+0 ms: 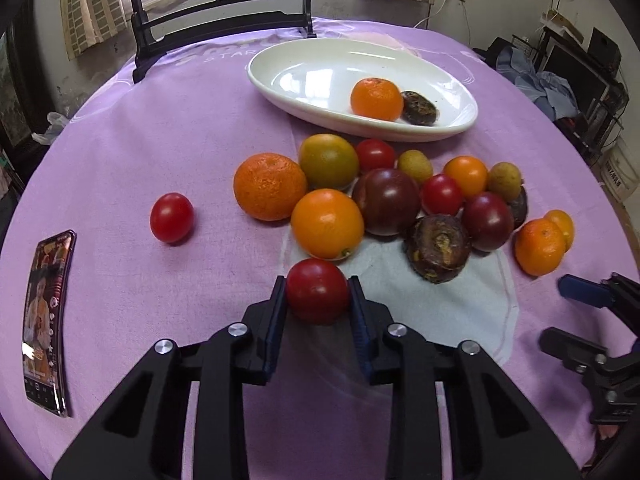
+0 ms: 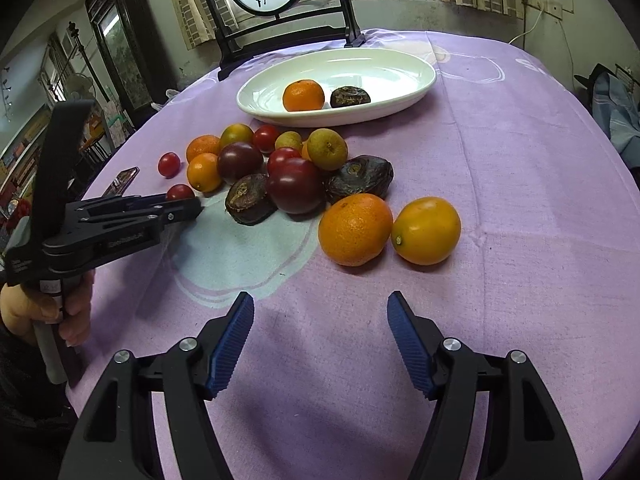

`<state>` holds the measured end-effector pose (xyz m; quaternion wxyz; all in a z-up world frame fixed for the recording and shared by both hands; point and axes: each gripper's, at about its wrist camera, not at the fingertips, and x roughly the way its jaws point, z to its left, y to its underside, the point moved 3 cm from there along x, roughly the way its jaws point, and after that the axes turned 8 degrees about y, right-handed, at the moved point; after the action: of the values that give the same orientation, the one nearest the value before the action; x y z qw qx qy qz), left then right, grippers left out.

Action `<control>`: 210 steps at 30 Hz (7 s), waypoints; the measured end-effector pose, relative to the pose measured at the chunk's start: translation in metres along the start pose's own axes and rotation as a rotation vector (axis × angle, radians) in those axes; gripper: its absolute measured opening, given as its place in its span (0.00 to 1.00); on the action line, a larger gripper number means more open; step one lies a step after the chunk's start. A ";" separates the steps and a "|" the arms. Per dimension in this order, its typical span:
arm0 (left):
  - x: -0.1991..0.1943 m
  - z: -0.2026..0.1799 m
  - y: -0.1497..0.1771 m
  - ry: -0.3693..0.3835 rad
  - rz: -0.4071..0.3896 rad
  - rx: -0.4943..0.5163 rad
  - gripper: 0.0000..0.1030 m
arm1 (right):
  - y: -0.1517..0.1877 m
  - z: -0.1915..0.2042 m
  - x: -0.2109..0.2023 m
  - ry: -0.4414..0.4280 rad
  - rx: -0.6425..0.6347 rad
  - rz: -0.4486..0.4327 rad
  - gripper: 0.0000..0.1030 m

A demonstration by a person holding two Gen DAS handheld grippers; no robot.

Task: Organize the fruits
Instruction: 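Grasp a red cherry tomato with the left tool while the right tool grasps a tangerine, then place the red tomato on the white plate with the left tool while the right tool places the tangerine, then grasp another red tomato with the left tool while the right tool grasps a yellow lemon, then release the red tomato onto the plate with the left tool while the right tool releases the lemon, then move both open tools back over the fruit cluster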

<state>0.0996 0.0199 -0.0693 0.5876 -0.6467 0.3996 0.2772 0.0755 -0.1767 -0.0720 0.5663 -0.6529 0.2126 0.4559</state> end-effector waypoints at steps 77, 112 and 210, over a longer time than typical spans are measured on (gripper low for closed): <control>-0.041 0.044 -0.017 -0.048 -0.090 -0.054 0.73 | -0.055 -0.008 -0.016 0.042 0.004 -0.117 0.67; -0.020 0.059 -0.028 -0.073 -0.074 -0.007 0.28 | -0.045 -0.048 0.029 0.234 -0.005 0.017 0.51; -0.008 0.019 -0.007 -0.051 -0.064 -0.038 0.87 | -0.024 0.007 0.009 0.053 -0.010 -0.050 0.67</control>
<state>0.1032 0.0400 -0.0616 0.5938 -0.6630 0.3580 0.2822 0.0960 -0.1615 -0.0661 0.5684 -0.6728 0.2088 0.4251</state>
